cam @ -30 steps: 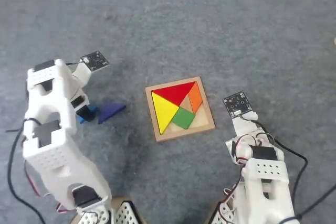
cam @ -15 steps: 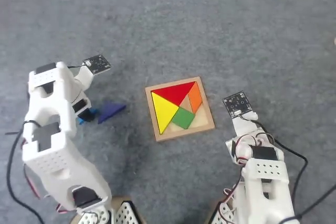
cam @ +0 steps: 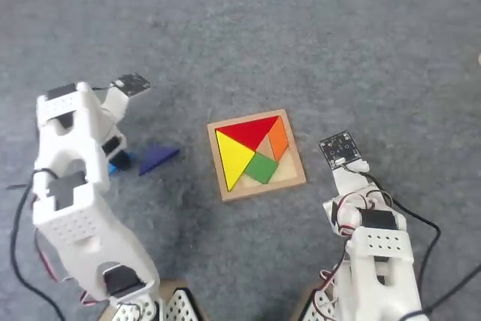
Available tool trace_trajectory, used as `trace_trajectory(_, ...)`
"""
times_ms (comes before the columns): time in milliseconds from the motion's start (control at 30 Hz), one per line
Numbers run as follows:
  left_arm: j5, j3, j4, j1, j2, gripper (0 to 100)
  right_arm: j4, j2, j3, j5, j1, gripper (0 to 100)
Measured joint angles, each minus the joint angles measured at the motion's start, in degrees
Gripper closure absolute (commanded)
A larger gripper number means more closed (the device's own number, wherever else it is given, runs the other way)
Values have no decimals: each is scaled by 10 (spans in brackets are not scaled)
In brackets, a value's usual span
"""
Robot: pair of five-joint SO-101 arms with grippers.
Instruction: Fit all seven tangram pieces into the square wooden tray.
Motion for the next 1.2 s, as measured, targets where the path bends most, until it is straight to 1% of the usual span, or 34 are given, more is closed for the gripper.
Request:
trace_trajectory(233, 33, -6, 46, -3, -123, 893, 0, 0, 0, 0, 0, 745)
trace_trajectory(333, 34, -6, 90, 7, -157, 893, 0, 0, 0, 0, 0, 745)
trace_trajectory(433, 34, -6, 132, 51, -167, 893, 0, 0, 0, 0, 0, 745)
trace_trajectory(500, 39, 3, 145, 95, -174, 893, 0, 0, 0, 0, 0, 745)
trace_trajectory(600, 85, 34, 145, 175, -192, 892, 0, 0, 0, 0, 0, 745)
trace_trajectory(700, 152, 89, 106, 260, -230, 892, 0, 0, 0, 0, 0, 745)
trace_trajectory(800, 187, 171, 69, 344, -295, 892, 0, 0, 0, 0, 0, 745)
trace_trajectory(867, 213, 232, 36, 388, -340, 892, 0, 0, 0, 0, 0, 745)
trace_trajectory(1000, 246, 314, -29, 444, -388, 892, 0, 0, 0, 0, 0, 745)
trace_trajectory(1100, 256, 316, -60, 473, -388, 892, 0, 0, 0, 0, 0, 745)
trace_trajectory(1200, 268, 314, -89, 493, -360, 892, 0, 0, 0, 0, 0, 745)
